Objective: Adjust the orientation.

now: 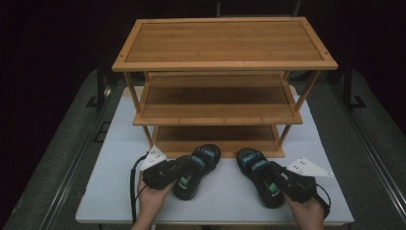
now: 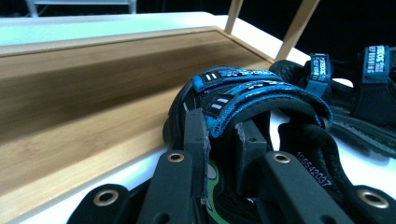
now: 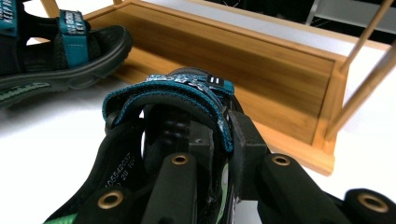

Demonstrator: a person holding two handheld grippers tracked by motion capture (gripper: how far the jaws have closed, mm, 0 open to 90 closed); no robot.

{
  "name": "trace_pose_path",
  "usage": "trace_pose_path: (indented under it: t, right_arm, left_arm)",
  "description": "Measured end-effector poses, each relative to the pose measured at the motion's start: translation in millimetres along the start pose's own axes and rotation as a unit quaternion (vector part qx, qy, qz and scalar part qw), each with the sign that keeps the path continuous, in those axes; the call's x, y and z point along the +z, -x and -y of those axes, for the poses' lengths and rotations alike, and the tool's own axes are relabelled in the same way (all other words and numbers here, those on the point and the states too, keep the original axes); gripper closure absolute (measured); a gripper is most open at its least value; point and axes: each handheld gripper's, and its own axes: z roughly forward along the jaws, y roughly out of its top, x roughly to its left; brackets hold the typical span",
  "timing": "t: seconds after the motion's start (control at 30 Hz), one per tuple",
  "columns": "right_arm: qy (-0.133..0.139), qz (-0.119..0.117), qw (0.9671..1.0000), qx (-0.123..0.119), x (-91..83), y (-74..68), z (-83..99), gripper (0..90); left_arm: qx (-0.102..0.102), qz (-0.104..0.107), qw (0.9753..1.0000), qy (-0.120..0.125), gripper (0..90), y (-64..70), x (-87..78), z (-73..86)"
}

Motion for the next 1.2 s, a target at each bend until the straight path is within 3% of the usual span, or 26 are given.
trace_pose_path:
  t: [0.47,0.8,1.2]
  right_arm:
    - [0.020,0.026,0.9993,-0.019,35.6,-2.1,-21.2,80.1]
    - [0.024,0.022,0.9992,-0.025,56.5,-5.5,-31.7,80.1]
    - [0.025,0.021,0.9994,-0.011,72.9,-6.5,-31.8,80.0]
  left_arm:
    - [-0.003,-0.041,0.9991,0.008,78.5,-0.2,28.3,-6.6]
    - [-0.002,-0.070,0.9975,0.013,78.5,-3.6,40.3,-9.8]
    - [-0.011,-0.077,0.9969,0.010,78.5,-4.3,53.7,-9.1]
